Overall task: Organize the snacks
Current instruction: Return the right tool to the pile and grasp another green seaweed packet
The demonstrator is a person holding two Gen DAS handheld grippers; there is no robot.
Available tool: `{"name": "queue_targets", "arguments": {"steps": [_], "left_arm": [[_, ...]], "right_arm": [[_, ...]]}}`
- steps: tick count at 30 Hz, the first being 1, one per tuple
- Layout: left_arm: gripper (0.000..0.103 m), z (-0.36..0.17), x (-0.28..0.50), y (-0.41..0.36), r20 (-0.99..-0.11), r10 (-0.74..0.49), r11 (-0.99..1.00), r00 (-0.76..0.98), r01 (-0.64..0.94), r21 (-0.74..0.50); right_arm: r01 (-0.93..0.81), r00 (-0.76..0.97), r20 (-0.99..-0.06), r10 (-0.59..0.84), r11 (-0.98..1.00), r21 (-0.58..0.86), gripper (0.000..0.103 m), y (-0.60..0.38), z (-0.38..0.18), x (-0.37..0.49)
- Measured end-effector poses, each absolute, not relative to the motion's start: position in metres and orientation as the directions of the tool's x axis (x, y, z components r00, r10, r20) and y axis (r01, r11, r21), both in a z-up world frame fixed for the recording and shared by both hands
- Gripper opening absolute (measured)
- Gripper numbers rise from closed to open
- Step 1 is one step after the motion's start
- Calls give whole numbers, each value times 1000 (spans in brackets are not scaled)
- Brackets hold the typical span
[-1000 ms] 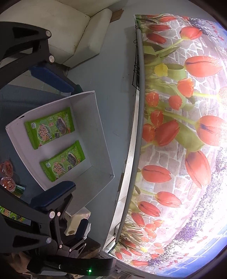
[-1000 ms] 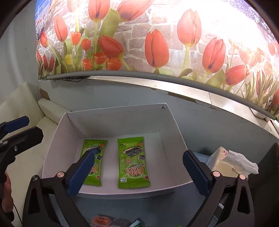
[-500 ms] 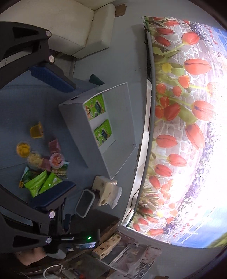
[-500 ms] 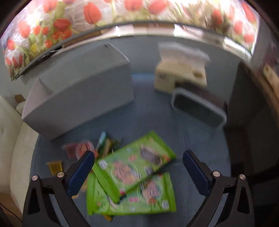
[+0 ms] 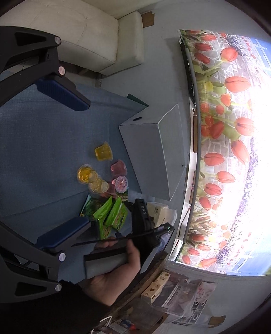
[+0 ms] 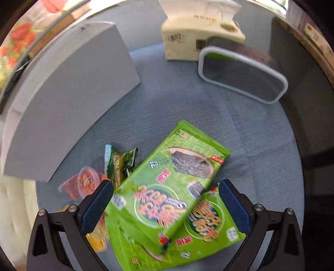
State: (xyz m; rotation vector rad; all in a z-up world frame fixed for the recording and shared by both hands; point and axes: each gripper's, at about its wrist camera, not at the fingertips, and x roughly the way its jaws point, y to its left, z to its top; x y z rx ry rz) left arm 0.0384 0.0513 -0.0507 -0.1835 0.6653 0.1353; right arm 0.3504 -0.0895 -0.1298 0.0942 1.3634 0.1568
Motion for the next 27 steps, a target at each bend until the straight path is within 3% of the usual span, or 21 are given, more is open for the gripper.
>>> {"name": "queue_targets", "arguments": {"steps": [6, 9, 13, 27], "left_arm": [[103, -60, 29, 46, -635, 59, 980, 770, -166, -111], [103, -60, 28, 48, -633, 60, 978, 772, -172, -117], [103, -63, 29, 54, -634, 53, 974, 772, -180, -136], [103, -91, 89, 77, -670, 75, 972, 738, -205, -117]], "right_arm": [[16, 170, -978, 119, 992, 124, 103, -76, -145, 363], [41, 179, -973, 148, 987, 157, 95, -76, -146, 360], [18, 191, -968, 163, 985, 170, 88, -75, -140, 347], [-139, 330, -906, 265, 963, 231, 87, -113, -79, 273]]}}
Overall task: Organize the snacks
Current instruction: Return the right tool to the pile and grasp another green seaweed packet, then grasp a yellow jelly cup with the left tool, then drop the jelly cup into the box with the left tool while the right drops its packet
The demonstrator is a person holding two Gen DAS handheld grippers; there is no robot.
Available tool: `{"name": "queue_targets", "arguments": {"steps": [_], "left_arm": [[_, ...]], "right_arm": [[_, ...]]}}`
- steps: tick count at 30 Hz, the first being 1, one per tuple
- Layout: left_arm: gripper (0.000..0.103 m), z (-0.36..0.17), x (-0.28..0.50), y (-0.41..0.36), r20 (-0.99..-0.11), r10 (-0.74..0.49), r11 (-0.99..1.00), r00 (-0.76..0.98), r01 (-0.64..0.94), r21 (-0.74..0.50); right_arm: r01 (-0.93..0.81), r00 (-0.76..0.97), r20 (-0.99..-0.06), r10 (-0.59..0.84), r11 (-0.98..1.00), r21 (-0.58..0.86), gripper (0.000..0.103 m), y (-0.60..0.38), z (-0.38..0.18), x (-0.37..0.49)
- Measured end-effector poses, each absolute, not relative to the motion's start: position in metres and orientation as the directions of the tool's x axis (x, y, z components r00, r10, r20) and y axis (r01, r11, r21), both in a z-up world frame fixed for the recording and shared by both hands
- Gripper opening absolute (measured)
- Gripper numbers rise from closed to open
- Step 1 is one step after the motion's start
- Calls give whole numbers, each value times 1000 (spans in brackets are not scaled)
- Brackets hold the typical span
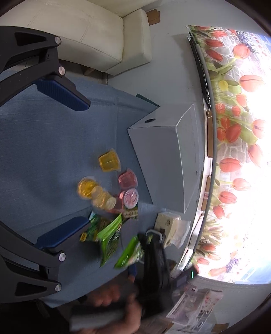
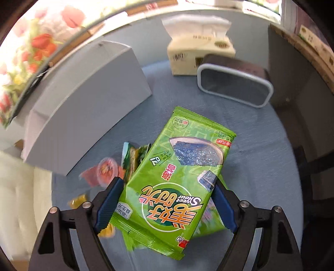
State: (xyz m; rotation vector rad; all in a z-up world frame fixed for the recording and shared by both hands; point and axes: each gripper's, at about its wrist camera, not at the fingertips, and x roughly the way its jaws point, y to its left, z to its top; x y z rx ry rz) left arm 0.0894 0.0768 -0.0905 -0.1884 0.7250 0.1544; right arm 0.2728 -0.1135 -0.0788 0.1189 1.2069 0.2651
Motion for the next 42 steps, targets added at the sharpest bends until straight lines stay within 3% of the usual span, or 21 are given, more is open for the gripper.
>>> {"name": "queue_targets", "arguments": {"steps": [7, 15, 19, 21, 22, 24, 27, 36, 42], "left_arm": [[103, -117, 160, 91, -744, 80, 950, 664, -276, -144], [103, -157, 209, 93, -840, 164, 916, 517, -396, -65], [102, -164, 217, 90, -847, 202, 903, 491, -429, -34], [79, -169, 222, 91, -860, 198, 899, 470, -438, -32], [78, -171, 225, 90, -863, 206, 897, 461, -442, -22], [62, -171, 226, 89, -857, 214, 902, 468, -431, -10], [48, -171, 228, 90, -858, 204, 905, 471, -425, -18], [48, -153, 209, 97, -837, 136, 914, 530, -393, -101], [48, -94, 188, 87, -763, 139, 933, 632, -342, -114]], "right_arm": [[-253, 384, -869, 311, 941, 225, 87, -136, -52, 206], [-320, 399, -830, 389, 908, 272, 87, -169, -30, 163], [-349, 411, -811, 418, 893, 284, 87, -170, -37, 159], [-365, 410, -797, 443, 881, 301, 87, -173, -40, 154], [-373, 412, -792, 450, 877, 304, 87, -174, -40, 151], [-382, 416, -786, 458, 872, 306, 87, -174, -44, 150], [-385, 422, -778, 465, 869, 310, 87, -178, -47, 149], [-392, 462, -743, 483, 863, 317, 87, -182, -37, 149], [-459, 481, -721, 498, 844, 277, 87, -160, -23, 169]]}}
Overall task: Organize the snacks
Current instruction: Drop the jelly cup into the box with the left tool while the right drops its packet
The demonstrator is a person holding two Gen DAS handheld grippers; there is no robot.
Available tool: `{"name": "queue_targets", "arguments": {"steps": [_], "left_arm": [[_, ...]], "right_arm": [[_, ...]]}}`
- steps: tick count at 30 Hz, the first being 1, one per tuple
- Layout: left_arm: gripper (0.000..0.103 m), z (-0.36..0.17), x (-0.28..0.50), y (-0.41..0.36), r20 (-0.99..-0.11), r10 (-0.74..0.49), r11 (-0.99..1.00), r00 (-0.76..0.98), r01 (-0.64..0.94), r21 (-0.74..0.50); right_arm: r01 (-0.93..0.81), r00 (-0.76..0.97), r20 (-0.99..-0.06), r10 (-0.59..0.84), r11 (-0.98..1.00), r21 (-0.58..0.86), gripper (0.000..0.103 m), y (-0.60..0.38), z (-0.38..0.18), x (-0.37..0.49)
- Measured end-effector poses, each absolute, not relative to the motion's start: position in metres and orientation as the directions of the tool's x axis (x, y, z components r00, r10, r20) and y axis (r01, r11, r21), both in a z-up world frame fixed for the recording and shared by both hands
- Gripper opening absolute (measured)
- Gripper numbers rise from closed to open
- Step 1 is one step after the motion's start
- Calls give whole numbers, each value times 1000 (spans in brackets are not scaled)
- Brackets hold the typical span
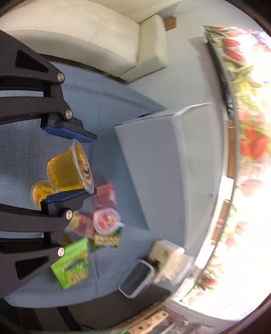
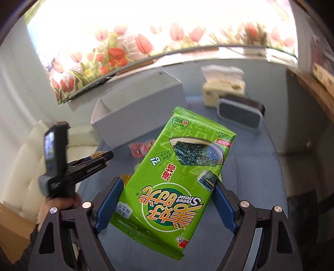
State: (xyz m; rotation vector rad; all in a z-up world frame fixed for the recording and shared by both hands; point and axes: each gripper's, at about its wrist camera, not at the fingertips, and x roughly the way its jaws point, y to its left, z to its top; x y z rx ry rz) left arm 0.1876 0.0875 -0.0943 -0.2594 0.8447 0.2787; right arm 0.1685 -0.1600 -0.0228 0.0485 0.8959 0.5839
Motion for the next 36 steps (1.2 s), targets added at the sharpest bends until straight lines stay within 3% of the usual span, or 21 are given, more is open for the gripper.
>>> {"name": "queue_targets", "arguments": {"steps": [5, 11, 15, 25, 26, 28, 29, 30, 31, 36], "left_arm": [[48, -36, 190, 105, -705, 107, 935, 701, -311, -168], [48, 14, 229, 139, -664, 90, 933, 742, -296, -204], [48, 18, 264, 159, -670, 94, 924, 736, -316, -217], [48, -17, 323, 206, -725, 79, 909, 684, -348, -230], [50, -20, 324, 209, -723, 71, 907, 688, -346, -240], [72, -26, 327, 214, -725, 54, 904, 687, -343, -257], [103, -29, 328, 217, -729, 46, 903, 683, -341, -262], [103, -30, 327, 218, -727, 55, 901, 684, -348, -260], [103, -29, 324, 220, -724, 71, 904, 686, -352, -245], [103, -23, 313, 227, -717, 72, 906, 693, -346, -244]], "right_arm": [[-530, 518, -699, 494, 826, 191, 87, -124, 0, 207], [-624, 469, -686, 556, 759, 188, 87, -60, 21, 277], [-594, 398, -712, 578, 754, 281, 87, -21, 18, 336], [-536, 330, -772, 544, 781, 321, 87, 47, -17, 435], [-537, 321, -772, 548, 777, 329, 88, 51, -20, 439], [-545, 311, -780, 542, 774, 321, 90, 59, -26, 444], [-551, 322, -782, 533, 777, 303, 92, 61, -27, 444], [-555, 345, -786, 514, 786, 270, 101, 62, -28, 443], [-558, 362, -786, 501, 792, 248, 103, 62, -28, 442], [-591, 394, -778, 490, 783, 193, 103, 54, -23, 434]]}}
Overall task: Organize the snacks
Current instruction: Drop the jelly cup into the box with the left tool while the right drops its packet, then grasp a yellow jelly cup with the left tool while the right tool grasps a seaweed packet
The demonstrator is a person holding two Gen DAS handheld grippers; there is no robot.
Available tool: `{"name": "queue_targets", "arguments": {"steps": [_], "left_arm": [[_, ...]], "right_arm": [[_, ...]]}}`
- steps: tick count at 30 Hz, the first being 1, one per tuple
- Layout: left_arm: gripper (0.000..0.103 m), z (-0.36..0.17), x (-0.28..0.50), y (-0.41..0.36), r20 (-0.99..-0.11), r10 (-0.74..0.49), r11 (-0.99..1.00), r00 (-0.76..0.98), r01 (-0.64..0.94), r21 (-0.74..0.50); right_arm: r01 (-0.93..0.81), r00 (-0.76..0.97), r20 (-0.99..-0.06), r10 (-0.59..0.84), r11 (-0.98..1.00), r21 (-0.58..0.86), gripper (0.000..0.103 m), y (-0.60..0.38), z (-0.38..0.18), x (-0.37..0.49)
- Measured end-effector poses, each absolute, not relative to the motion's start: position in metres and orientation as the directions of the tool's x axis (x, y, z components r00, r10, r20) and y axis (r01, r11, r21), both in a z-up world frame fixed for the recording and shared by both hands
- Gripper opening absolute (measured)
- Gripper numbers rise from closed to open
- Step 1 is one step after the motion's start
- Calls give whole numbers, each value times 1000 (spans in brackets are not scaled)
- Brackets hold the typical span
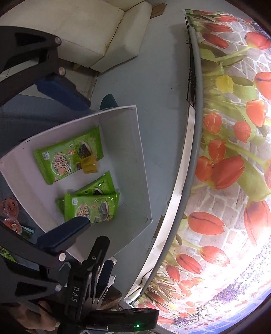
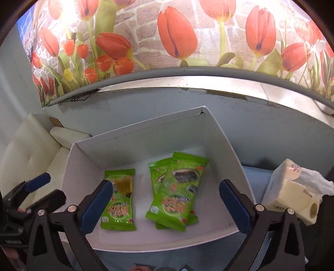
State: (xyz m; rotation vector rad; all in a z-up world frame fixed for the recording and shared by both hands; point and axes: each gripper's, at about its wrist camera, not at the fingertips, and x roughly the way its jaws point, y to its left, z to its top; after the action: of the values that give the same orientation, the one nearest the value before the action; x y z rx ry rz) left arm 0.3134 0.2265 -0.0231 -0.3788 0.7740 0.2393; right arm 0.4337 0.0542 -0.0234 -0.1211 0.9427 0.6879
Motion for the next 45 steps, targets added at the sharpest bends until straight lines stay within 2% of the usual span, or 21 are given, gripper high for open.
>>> {"name": "queue_targets", "arguments": {"steps": [5, 8, 10, 14, 21, 24, 30, 35, 38, 42, 45], "left_arm": [[103, -12, 292, 212, -708, 112, 929, 697, -327, -174], [103, -4, 269, 198, -690, 86, 944, 719, -280, -174], [103, 1, 251, 185, -680, 58, 960, 731, -227, -163], [103, -1, 206, 153, -663, -17, 989, 748, -85, -122], [103, -55, 162, 88, -725, -111, 992, 679, 125, -34], [103, -87, 157, 59, -760, -79, 988, 645, 154, 27], [103, -125, 168, 27, -801, -42, 981, 597, 178, 81], [103, -136, 187, 27, -818, -71, 986, 571, 165, 29], [97, -142, 189, 29, -828, -67, 985, 556, 169, 34], [86, -151, 191, 36, -842, -56, 984, 536, 171, 43], [78, -153, 193, 37, -845, -69, 982, 531, 186, 36]], "right_arm": [[-594, 435, -753, 494, 786, 172, 103, 26, -10, 413], [-640, 447, -714, 539, 750, 166, 103, 0, 1, 387], [-711, 448, -696, 562, 695, 104, 103, -19, 8, 361], [-840, 363, -731, 578, 543, 13, 103, -57, -2, 311], [-937, 240, -840, 487, 344, -68, 103, -115, -59, 234], [-938, 255, -859, 444, 329, -108, 103, -124, -81, 223], [-925, 250, -858, 449, 373, -75, 103, -134, -99, 230], [-928, 233, -854, 465, 370, -52, 103, -133, -108, 239], [-934, 191, -869, 457, 358, -17, 97, -128, -120, 252], [-940, 151, -886, 438, 341, 8, 82, -120, -137, 266], [-944, 134, -890, 436, 328, 19, 82, -114, -144, 273]]}}
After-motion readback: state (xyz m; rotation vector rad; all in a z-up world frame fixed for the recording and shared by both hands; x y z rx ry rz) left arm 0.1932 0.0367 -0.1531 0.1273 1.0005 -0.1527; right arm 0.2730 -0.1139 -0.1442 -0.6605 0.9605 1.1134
